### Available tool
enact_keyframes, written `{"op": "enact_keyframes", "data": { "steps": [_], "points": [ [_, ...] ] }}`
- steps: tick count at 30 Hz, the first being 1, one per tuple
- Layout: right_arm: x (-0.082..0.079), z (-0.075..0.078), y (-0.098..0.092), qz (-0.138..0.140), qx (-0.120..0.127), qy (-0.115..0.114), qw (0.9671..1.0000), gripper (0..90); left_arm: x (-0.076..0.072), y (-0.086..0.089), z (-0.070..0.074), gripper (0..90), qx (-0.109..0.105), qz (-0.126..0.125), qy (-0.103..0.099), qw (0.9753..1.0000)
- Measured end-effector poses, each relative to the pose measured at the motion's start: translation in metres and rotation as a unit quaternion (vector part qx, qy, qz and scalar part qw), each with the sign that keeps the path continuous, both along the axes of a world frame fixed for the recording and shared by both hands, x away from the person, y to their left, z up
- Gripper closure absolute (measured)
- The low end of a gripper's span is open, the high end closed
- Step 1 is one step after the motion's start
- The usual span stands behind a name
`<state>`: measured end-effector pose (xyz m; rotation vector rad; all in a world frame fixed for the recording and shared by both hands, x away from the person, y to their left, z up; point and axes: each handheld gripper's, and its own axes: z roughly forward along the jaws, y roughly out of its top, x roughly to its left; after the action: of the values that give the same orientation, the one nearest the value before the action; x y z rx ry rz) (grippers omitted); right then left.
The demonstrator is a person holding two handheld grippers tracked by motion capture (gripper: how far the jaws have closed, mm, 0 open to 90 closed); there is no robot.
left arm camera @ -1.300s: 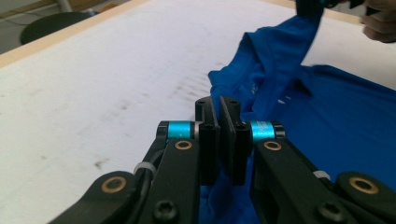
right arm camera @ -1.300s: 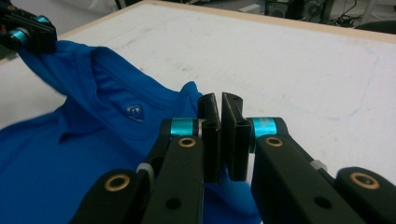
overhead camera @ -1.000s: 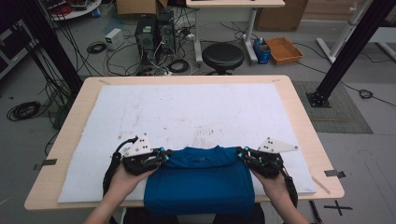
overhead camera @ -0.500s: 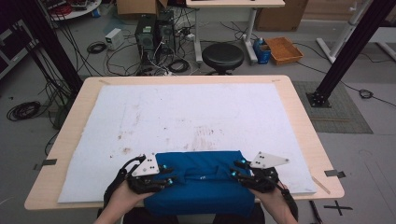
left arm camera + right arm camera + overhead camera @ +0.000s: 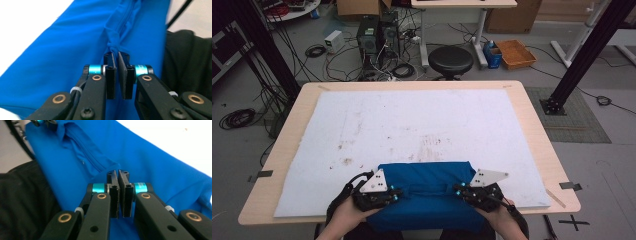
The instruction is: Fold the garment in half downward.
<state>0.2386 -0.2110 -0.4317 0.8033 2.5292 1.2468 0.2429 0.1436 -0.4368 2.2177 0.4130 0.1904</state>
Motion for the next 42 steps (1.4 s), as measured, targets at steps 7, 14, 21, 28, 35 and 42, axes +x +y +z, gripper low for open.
{"op": "enact_keyframes", "data": {
  "steps": [7,14,21,28,35,42],
  "points": [
    [-0.023,-0.006,-0.01,0.035,-0.026,0.004,0.999,82.7,-0.019,0.001,-0.002,72.3,0.033,-0.043,0.007,0.9985],
    [-0.017,0.005,-0.025,-0.011,0.004,-0.006,0.9999,67.9,-0.015,0.008,0.007,59.4,0.01,-0.001,-0.001,0.9999],
    [0.03,0.011,-0.039,-0.189,0.047,0.017,0.9808,45.4,0.025,0.025,0.017,51.1,-0.04,0.162,-0.016,0.9859],
    [0.07,0.002,-0.034,-0.239,0.07,0.067,0.9662,44.3,0.064,0.035,0.007,49.6,-0.039,0.241,0.026,0.9695],
    [0.081,-0.013,-0.023,-0.21,0.027,0.084,0.9736,65.9,0.068,0.037,-0.009,62.2,-0.028,0.246,0.074,0.9661],
    [0.075,-0.013,-0.024,-0.185,0.022,0.072,0.9799,82.5,0.065,0.039,-0.009,83.5,-0.04,0.229,0.077,0.9696]
  ]
}}
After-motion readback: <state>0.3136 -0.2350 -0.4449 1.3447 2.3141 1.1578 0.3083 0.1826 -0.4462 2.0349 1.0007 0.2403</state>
